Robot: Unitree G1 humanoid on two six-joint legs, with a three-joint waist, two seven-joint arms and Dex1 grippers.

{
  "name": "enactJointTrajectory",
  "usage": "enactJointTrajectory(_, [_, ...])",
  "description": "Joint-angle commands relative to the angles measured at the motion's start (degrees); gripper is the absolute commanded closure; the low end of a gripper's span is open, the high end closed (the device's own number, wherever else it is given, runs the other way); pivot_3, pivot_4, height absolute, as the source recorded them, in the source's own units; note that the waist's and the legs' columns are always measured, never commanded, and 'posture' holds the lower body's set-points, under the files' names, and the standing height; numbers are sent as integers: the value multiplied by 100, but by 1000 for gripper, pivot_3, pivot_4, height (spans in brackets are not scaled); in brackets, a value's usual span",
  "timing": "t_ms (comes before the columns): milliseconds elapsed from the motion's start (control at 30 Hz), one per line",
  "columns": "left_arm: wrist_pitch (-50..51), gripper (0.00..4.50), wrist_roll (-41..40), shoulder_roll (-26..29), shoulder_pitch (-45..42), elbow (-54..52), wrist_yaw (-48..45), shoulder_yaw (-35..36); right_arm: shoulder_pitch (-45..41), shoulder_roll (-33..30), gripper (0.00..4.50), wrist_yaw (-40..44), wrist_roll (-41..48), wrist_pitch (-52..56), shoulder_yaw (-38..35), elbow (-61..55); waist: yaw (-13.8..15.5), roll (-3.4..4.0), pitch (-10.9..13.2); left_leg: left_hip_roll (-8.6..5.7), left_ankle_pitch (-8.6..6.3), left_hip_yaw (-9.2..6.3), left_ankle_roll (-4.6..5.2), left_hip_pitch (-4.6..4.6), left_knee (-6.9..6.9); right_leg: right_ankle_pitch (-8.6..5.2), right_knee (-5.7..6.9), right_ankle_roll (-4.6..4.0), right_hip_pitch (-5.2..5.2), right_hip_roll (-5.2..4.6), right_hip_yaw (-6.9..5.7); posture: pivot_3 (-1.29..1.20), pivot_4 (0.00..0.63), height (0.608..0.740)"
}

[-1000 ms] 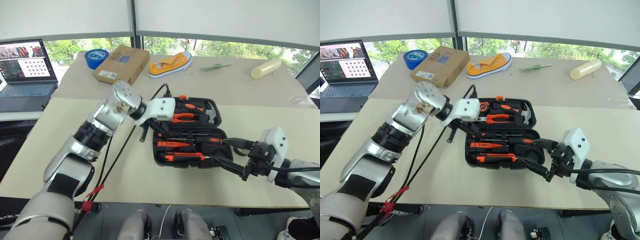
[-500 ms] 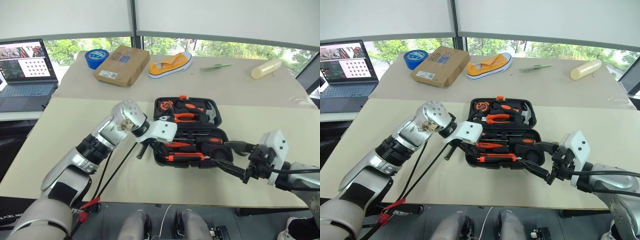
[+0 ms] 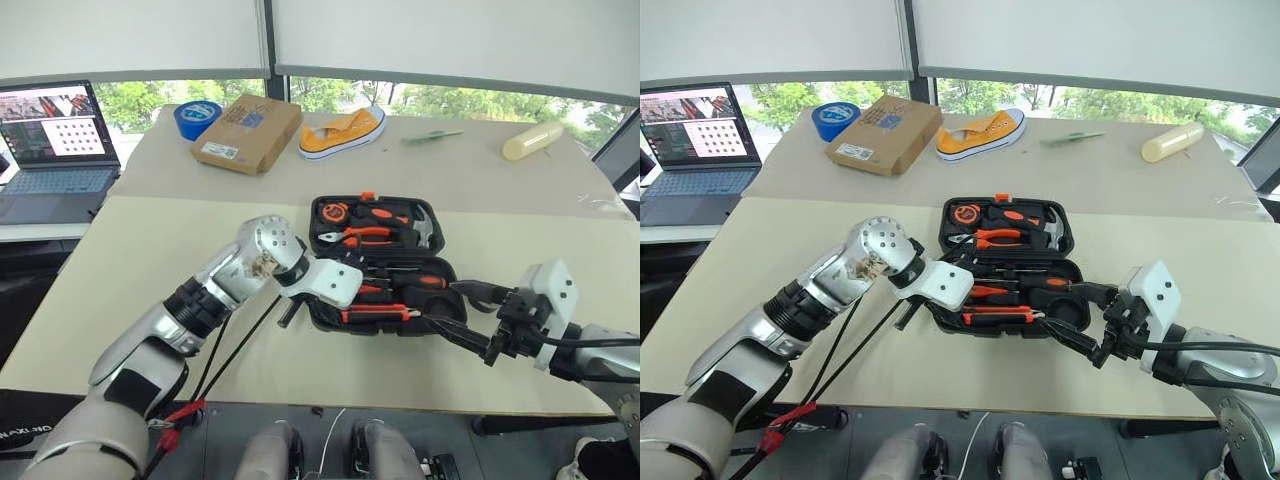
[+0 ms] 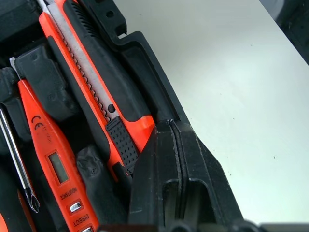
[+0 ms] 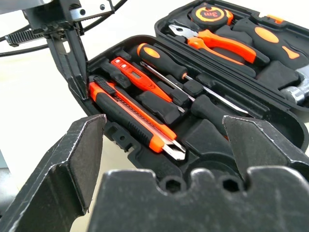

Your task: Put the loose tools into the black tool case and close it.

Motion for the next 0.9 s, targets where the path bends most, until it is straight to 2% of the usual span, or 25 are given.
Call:
enactJointTrajectory(33, [830,4431,-541,-63,-221,-161,-268,419,-31,-1,0,-29,74,-45,-121,-149,-17,0,0,1,-1,0,1,-4,4,-2,1,4,-4,0,1,0,150,731])
enactJointTrajectory(167, [1096,4431,-644,-138,-360,-106,-207,520,-8,-13,0,1,59,-71,-123,-127,-27,0,0,2,2,1,-3,-27,11,6,8,-10,-27,7,3,0,150,731])
enactJointTrajectory(500, [388,4431,-55,-224,-126,155,165,53,-22,-13,0,-8,63,-64,-113,-135,-36,0,0,-2,2,4,-3,-26,10,4,0,-6,-26,10,8,0,150,731])
enactJointTrajectory(633, [-254,4431,463,-268,68,392,575,-240,15,-3,0,-23,83,-50,-131,-176,-18,1,-1,-2,1,2,-1,-21,10,5,-1,-6,-18,5,7,0,150,731])
enactJointTrajectory(900, [-288,4431,511,-298,236,352,535,-240,80,6,0,-33,114,-44,-163,-195,-45,3,-6,1,-3,1,5,-10,6,4,-2,-7,-11,4,7,0,150,731])
